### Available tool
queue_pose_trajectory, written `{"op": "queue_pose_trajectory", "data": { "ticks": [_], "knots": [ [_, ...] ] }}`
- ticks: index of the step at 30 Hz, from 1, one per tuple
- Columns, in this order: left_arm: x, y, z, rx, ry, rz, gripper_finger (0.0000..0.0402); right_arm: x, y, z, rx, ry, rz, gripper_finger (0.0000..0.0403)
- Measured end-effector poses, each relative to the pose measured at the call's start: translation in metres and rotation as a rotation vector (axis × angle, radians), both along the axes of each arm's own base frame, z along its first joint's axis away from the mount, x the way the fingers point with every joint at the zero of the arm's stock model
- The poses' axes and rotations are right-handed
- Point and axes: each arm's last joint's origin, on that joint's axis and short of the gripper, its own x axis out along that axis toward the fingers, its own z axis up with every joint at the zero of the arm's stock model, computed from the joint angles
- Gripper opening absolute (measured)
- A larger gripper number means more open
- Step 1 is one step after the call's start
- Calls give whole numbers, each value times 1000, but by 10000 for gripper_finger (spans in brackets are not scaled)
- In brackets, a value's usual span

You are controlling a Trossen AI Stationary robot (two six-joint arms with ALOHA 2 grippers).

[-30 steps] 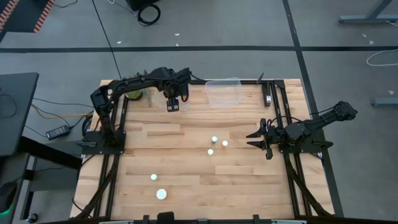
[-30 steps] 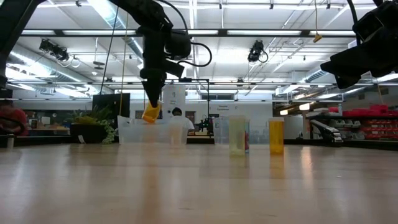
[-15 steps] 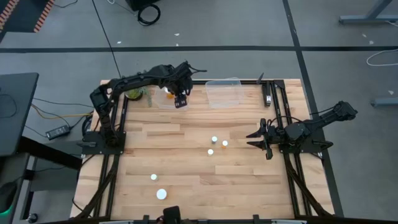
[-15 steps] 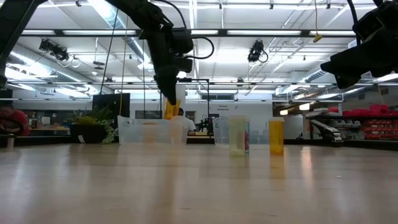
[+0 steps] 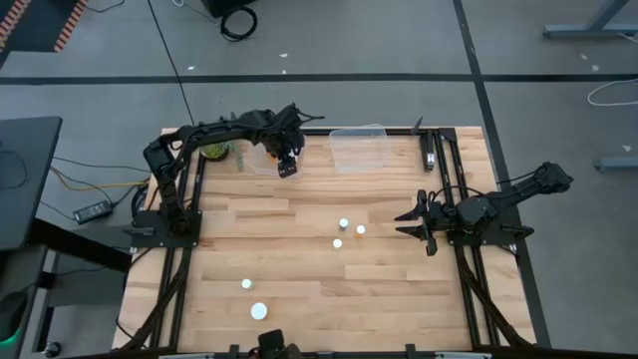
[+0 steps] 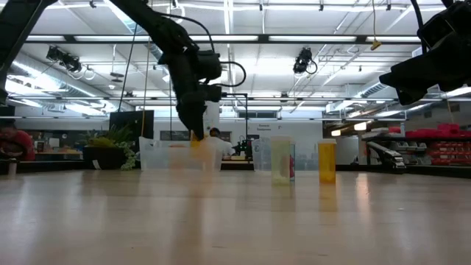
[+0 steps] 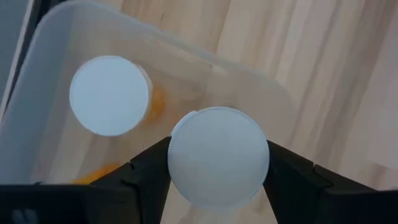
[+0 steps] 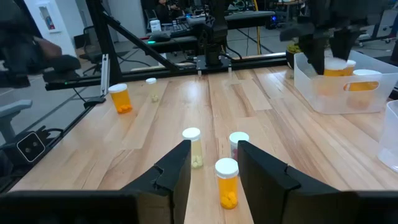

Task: Pick and place medicine bottles into bin by pill shape (circle, oval)
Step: Put the top large orange pill bottle into the left bin, then put the large orange pill bottle into the left bin

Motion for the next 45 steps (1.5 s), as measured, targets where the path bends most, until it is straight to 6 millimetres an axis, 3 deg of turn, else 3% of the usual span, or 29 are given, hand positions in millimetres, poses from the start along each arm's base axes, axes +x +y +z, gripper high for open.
{"op": "queue_pose_trajectory", "data": {
  "ticks": [7,34,41,45],
  "knots": [
    [2,2,-7,29,-50,0,218,0,0,0,0,0,0,138],
    [3,2,-8,10,-54,40,278,0,0,0,0,0,0,138],
    [0,1,22,2,2,34,282,0,0,0,0,0,0,138],
    [2,-9,44,-35,36,49,282,0,0,0,0,-1,0,138]
  ]
}}
